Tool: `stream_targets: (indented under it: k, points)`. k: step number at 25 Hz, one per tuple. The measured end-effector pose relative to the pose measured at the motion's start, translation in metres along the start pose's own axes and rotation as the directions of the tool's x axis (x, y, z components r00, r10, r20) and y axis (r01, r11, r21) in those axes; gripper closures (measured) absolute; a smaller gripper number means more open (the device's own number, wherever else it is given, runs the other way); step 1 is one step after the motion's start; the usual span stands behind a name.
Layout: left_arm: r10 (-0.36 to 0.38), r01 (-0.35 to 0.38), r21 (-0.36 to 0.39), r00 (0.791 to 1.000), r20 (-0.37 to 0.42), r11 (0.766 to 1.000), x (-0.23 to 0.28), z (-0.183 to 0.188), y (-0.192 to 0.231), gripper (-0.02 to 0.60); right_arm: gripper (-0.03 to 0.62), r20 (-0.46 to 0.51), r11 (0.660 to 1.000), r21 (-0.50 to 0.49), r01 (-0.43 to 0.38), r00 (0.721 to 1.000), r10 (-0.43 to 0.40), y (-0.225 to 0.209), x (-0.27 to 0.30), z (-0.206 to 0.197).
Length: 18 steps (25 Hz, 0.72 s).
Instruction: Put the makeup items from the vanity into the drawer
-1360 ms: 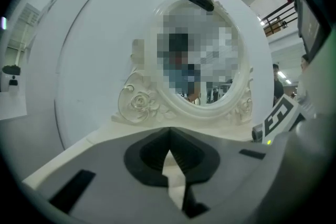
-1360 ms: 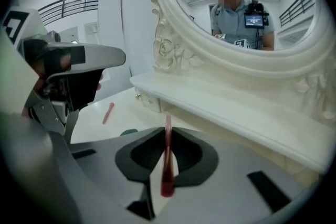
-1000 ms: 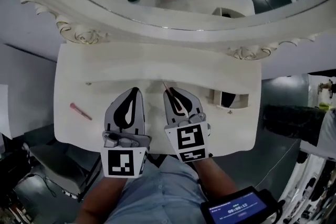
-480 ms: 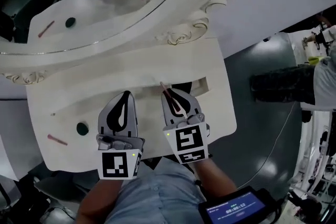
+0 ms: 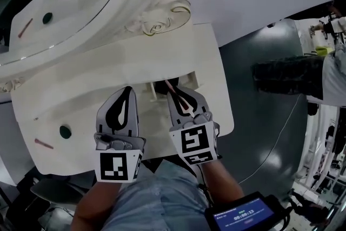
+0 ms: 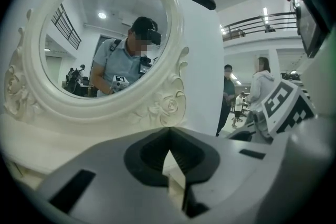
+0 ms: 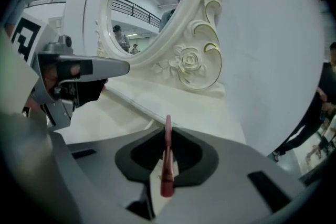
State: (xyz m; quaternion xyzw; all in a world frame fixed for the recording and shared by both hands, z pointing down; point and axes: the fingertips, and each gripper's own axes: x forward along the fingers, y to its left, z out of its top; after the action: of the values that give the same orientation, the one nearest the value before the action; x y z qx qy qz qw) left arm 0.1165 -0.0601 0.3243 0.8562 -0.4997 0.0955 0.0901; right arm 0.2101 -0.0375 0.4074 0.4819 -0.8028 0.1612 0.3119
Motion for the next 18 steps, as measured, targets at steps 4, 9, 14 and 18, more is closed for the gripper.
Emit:
stream_targets:
  k: [4, 9, 14, 18]
  points:
    - [0.021, -0.021, -0.013, 1.000, -0.016, 1.000, 0.007, -0.005, -0.005, 0.581, 0.556, -0.065, 0.992, -0.081, -0.101, 0.993, 0.095, 0.001, 0.003, -0.013]
    - [0.053, -0.053, -0.023, 0.998, -0.026, 0.998, 0.017, -0.010, -0.004, 0.581, 0.556, -0.084, 0.969, -0.163, -0.185, 0.981, 0.174, 0.003, 0.011, -0.015]
    - [0.081, -0.082, -0.033, 0.996, -0.033, 0.996, 0.023, -0.016, 0.000, 0.581, 0.541, -0.106, 0.949, -0.211, -0.235, 0.970, 0.217, 0.004, 0.021, -0.017]
    - [0.095, -0.097, -0.038, 0.995, -0.041, 0.995, 0.023, -0.019, 0.004, 0.581, 0.462, -0.102, 0.947, -0.191, -0.258, 0.965, 0.243, 0.003, 0.022, -0.015]
